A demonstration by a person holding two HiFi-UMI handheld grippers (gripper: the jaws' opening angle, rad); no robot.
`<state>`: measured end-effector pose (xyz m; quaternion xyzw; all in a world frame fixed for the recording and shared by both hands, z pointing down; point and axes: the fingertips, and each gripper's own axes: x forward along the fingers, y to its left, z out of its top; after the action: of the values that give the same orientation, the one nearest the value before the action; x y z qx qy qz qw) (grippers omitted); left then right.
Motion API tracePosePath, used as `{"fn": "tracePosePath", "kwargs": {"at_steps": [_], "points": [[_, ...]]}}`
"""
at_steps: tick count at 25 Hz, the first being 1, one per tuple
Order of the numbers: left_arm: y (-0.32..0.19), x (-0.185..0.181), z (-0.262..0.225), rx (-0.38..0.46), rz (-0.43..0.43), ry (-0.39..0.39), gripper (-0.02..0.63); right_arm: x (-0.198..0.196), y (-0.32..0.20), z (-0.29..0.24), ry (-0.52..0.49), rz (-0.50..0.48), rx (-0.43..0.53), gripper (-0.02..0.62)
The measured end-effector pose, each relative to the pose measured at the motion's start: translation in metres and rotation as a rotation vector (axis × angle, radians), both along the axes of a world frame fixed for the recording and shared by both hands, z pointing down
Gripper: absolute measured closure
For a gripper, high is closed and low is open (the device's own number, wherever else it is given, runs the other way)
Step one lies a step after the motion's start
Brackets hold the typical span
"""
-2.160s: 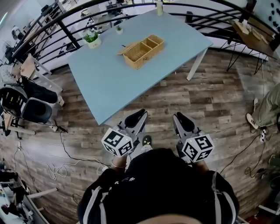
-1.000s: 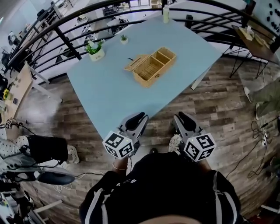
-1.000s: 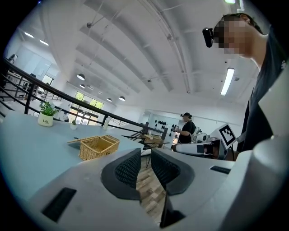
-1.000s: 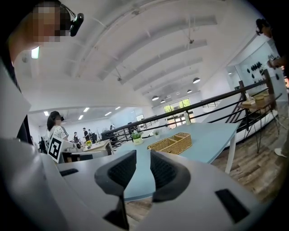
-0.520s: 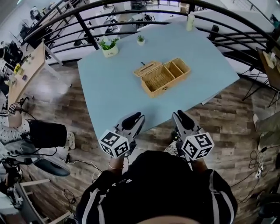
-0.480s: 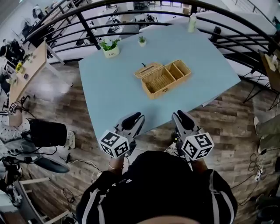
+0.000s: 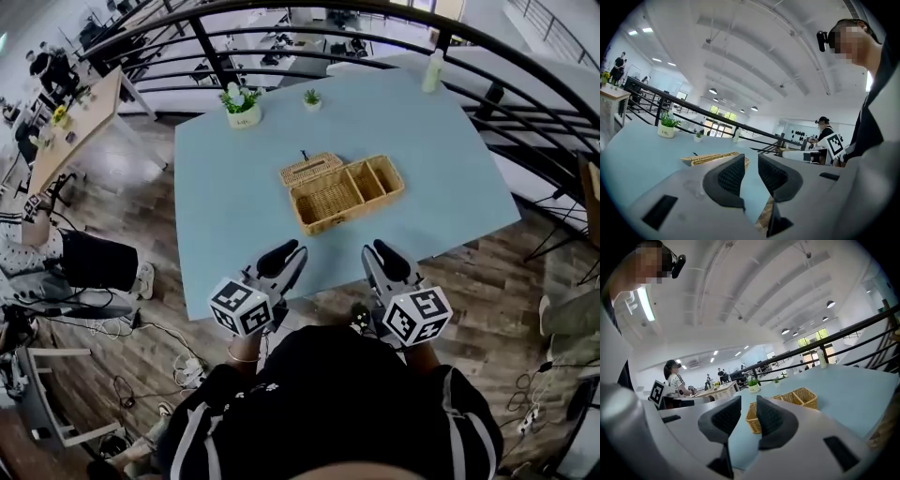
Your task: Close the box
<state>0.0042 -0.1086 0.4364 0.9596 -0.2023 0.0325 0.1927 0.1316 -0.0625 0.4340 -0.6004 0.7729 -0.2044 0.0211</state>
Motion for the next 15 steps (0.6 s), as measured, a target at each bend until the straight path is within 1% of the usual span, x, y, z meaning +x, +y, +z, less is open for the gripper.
{"fn": "tracePosePath", "kwargs": {"at_steps": [4, 10, 15], "points": [[-0.003, 0.024, -0.003, 0.000, -0.033, -0.001, 0.535, 0.023, -0.005, -0.001, -0.005, -0.035, -0.004, 0.491], [-0.010, 0.046, -0.011, 0.017, -0.123, 0.025, 0.535, 0.052, -0.013, 0.001, 0.006, -0.092, -0.013, 0.489], [-0.009, 0.046, -0.007, 0.015, -0.190, 0.006, 0.535, 0.059, -0.022, 0.008, -0.001, -0.151, -0.017, 0.486]]}}
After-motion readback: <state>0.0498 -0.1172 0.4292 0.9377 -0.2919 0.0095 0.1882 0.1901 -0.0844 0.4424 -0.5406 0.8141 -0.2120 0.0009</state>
